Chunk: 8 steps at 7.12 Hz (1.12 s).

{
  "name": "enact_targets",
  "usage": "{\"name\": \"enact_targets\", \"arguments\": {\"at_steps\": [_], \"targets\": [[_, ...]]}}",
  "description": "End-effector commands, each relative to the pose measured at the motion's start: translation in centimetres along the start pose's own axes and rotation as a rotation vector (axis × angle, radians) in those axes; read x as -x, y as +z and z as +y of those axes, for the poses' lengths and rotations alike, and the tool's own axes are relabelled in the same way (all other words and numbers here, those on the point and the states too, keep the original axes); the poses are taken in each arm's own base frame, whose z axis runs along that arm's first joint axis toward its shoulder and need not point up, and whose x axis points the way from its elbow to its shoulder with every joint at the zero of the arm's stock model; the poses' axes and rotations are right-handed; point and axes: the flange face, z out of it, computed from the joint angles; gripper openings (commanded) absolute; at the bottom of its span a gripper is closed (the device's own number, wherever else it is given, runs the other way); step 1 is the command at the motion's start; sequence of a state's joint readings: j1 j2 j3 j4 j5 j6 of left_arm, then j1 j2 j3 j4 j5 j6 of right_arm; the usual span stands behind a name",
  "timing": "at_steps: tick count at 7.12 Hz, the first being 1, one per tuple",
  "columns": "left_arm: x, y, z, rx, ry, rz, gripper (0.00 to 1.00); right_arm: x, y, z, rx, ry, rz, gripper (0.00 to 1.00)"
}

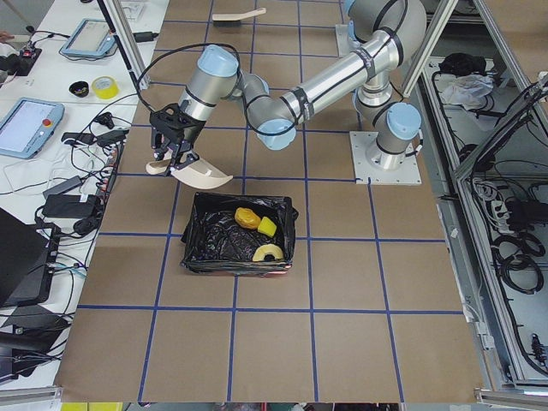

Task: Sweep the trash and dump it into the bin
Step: 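Return the dustpan with the left gripper while the right gripper sets down the brush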

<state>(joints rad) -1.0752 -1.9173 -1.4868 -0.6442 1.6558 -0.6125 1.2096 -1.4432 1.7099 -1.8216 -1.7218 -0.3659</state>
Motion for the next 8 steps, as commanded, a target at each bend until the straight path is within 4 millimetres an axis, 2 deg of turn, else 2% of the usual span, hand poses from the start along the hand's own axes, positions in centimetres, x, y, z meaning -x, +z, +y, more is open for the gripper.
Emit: {"name": "enact_targets", "arguments": {"at_steps": [1,2,4,5,6,7,8], "targets": [[-3.6,0.0,6.0,0.097,-0.143,-0.09,0.0,-0.3,-11.7,2.8,-0.096,0.007,-0.006,1.0],[-5.0,0.4,9.1,0.15,-0.205,-0.136,0.0,-0.5,-15.6,3.3,-0.116,0.01,-0.012,1.0],[-7.3,2.1,15.3,0.253,-0.208,-0.215,0.0,0.7,-16.2,4.3,-0.054,0.003,-0.096,1.0],[-8.2,3.3,17.9,0.284,-0.203,-0.24,0.0,2.5,-17.1,4.6,-0.078,-0.002,-0.117,1.0],[-8.6,5.0,19.2,0.329,-0.192,-0.239,0.0,6.7,-18.2,4.6,-0.089,0.001,-0.102,1.0],[-9.7,5.9,19.3,0.373,-0.214,-0.207,0.0,11.4,-19.3,5.0,-0.102,0.045,-0.104,1.0],[-10.4,7.1,20.0,0.376,-0.264,-0.226,0.0,14.5,-20.1,5.3,-0.114,0.072,-0.112,1.0]]}}
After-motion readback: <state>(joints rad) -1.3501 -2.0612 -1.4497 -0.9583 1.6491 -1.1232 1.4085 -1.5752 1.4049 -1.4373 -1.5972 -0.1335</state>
